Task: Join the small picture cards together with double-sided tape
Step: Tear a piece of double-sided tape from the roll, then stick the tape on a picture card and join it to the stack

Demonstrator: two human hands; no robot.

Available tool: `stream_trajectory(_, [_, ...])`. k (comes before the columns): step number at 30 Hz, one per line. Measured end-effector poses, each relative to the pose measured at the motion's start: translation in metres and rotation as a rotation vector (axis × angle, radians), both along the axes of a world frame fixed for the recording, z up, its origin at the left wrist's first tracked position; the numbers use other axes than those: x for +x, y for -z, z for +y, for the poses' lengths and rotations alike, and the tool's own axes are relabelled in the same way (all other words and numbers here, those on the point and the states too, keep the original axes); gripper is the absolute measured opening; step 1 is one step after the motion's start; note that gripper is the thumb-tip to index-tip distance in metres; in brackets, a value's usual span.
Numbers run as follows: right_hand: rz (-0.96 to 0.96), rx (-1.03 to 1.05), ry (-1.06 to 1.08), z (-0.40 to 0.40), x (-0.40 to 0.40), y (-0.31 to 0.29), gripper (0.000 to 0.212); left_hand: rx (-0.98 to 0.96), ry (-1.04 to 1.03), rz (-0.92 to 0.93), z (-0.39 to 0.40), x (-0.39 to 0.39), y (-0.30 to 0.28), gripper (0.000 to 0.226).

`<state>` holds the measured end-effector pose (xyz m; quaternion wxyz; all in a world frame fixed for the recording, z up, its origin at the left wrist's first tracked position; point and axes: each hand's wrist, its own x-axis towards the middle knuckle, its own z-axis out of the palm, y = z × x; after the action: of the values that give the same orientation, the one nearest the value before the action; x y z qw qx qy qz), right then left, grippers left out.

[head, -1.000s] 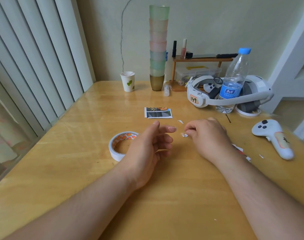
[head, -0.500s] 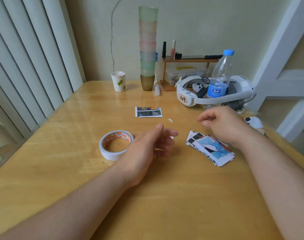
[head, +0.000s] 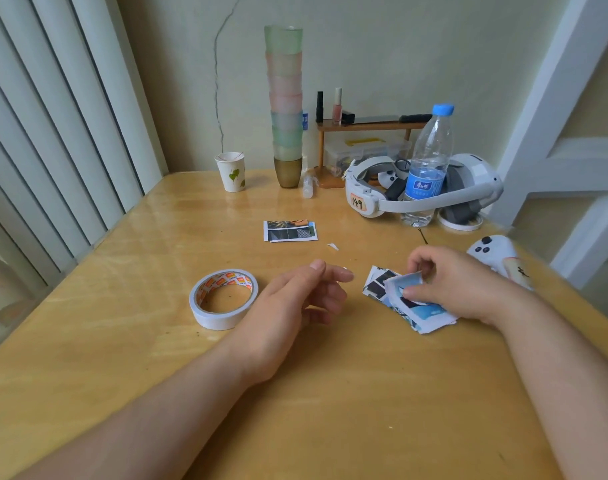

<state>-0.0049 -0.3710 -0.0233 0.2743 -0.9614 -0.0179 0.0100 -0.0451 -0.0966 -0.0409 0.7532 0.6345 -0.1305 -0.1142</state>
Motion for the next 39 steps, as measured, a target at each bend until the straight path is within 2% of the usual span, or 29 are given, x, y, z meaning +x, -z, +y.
stream_trajectory(3, [0.009,0.123,0.032,-0.002,-0.003,-0.006,0.012,-0.035,0.004,0.037,0.0,0.002,-0.001,0.051])
stream_trajectory(6, [0.046,0.273,0.027,-0.005,-0.009,-0.016,0.012,-0.075,0.002,0.063,0.002,0.004,-0.001,0.049])
stream_trajectory(11, [-0.133,0.368,-0.01,0.012,-0.016,-0.039,0.016,-0.143,-0.03,0.065,0.004,0.004,-0.005,0.041])
stream_trajectory(13, [-0.186,0.312,-0.006,0.021,-0.016,-0.051,0.013,-0.174,-0.06,0.049,0.006,0.004,-0.007,0.037])
stream_trajectory(15, [-0.174,0.138,-0.006,0.027,-0.011,-0.059,0.01,-0.188,-0.097,0.036,0.009,0.003,-0.01,0.033])
stream_trajectory(19, [0.008,-0.201,-0.034,0.028,0.0,-0.044,0.016,-0.18,-0.142,0.077,0.012,0.002,-0.014,0.035])
stream_trajectory(24, [0.062,-0.173,-0.015,0.023,0.001,-0.029,0.015,-0.148,-0.147,0.1,0.011,0.002,-0.013,0.034])
stream_trajectory(28, [0.061,0.016,-0.027,0.033,-0.005,-0.051,0.013,-0.166,-0.143,0.096,0.01,0.001,-0.015,0.033])
stream_trajectory(33, [0.029,0.494,-0.03,0.067,-0.006,-0.054,0.003,-0.237,-0.133,0.116,0.013,0.001,-0.016,0.026])
stream_trajectory(34, [-0.002,0.584,0.001,0.076,-0.008,-0.049,0.009,-0.245,-0.127,0.107,0.015,0.001,-0.016,0.021])
stream_trajectory(36, [-0.046,0.722,0.045,0.09,-0.015,-0.041,0.016,-0.256,-0.129,0.075,0.018,0.002,-0.016,0.035])
stream_trajectory(39, [-0.008,0.875,0.004,0.099,-0.024,-0.034,0.017,-0.303,-0.114,0.041,0.023,0.003,-0.016,0.059])
